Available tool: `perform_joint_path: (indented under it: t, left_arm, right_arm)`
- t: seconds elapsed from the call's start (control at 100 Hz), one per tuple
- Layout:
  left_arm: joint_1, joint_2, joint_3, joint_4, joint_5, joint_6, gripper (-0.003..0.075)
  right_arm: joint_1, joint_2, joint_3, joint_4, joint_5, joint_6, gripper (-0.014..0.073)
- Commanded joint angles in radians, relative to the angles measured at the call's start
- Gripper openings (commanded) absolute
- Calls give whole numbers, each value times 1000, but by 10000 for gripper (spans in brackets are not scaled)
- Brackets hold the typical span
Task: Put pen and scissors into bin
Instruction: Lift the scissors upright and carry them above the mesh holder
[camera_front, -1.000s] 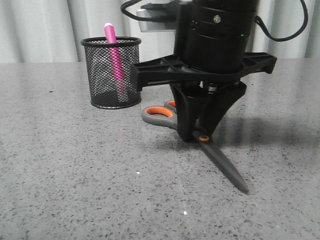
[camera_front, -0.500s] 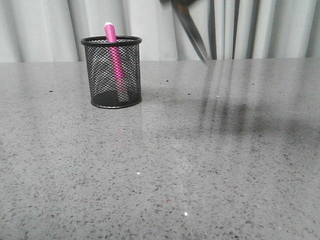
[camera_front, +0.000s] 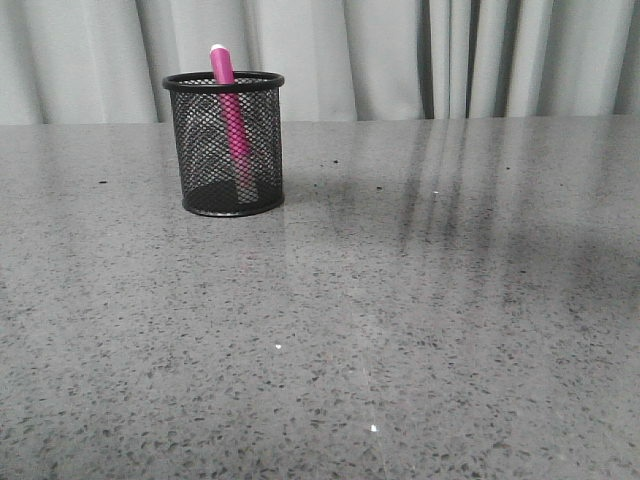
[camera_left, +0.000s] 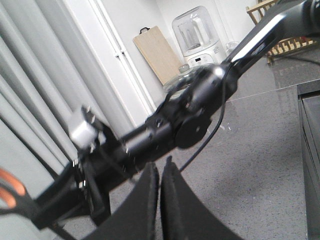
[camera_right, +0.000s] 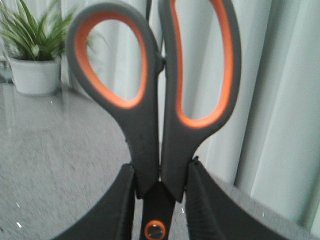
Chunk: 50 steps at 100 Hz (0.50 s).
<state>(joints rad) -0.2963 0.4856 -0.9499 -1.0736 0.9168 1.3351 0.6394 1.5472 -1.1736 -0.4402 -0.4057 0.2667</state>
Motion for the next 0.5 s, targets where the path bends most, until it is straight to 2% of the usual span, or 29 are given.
perform_joint_path:
  t: [0.0, 0.15, 0.49]
  left_arm:
    - [-10, 9, -19, -51, -53, -14, -19]
    - [-10, 9, -19, -51, -36, -14, -19]
    - [-10, 9, 15, -51, -8, -14, -19]
  right_arm:
    - [-33, 25, -21, -1, -155, -9, -54]
    - [-71, 106, -21, 5, -333, -9, -54]
    - [-102, 212, -21, 67, -321, -9, -54]
